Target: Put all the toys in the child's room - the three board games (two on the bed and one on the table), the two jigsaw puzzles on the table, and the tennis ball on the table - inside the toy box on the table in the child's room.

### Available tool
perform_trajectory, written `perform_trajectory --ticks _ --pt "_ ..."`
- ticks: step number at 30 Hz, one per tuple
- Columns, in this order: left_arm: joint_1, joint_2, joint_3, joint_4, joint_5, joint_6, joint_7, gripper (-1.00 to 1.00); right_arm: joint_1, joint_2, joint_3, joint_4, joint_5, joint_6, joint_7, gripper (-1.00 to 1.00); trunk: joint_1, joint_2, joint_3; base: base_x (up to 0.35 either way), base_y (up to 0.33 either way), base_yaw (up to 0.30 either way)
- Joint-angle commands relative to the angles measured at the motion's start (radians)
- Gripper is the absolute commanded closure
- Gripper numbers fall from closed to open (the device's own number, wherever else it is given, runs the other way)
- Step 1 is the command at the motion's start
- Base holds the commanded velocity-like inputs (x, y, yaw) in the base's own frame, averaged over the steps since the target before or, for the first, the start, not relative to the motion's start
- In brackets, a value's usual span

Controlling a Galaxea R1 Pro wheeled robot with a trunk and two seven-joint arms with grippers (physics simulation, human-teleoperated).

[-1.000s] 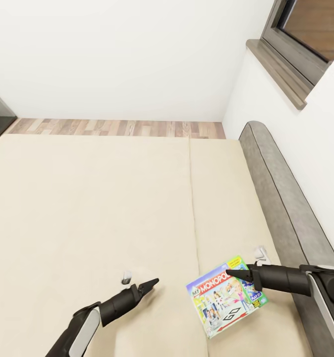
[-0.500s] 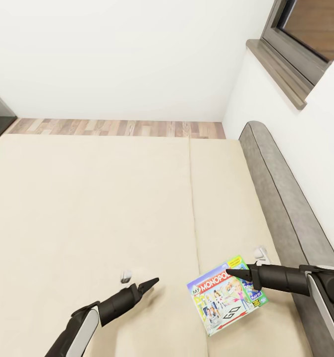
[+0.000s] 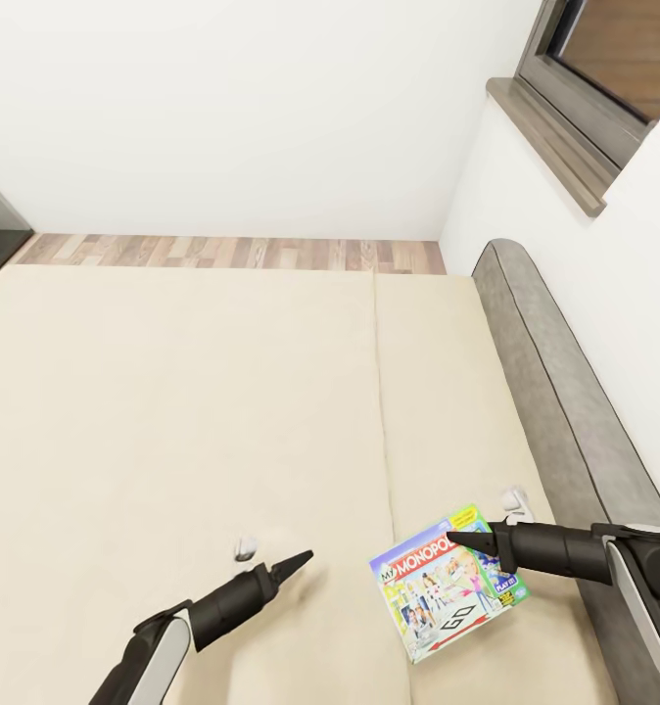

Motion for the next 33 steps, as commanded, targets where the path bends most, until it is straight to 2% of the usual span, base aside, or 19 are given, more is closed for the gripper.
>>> perform_trajectory --ticks 1,33 --pt "0.002 0.0 0.001 -0.004 0.007 0.01 0.001 -1.0 0.0 0.0 0.0 0.0 -0.006 0.009 -0.001 1.0 0.0 0.0 -0.001 0.0 0.0 0.0" --pt "0.012 0.004 0.004 -0.021 0.005 0.04 -0.002 -1.0 0.0 0.003 0.006 0.0 -0.007 0.009 -0.001 1.0 -0.123 0.224 0.1 0.0 0.0 0.0"
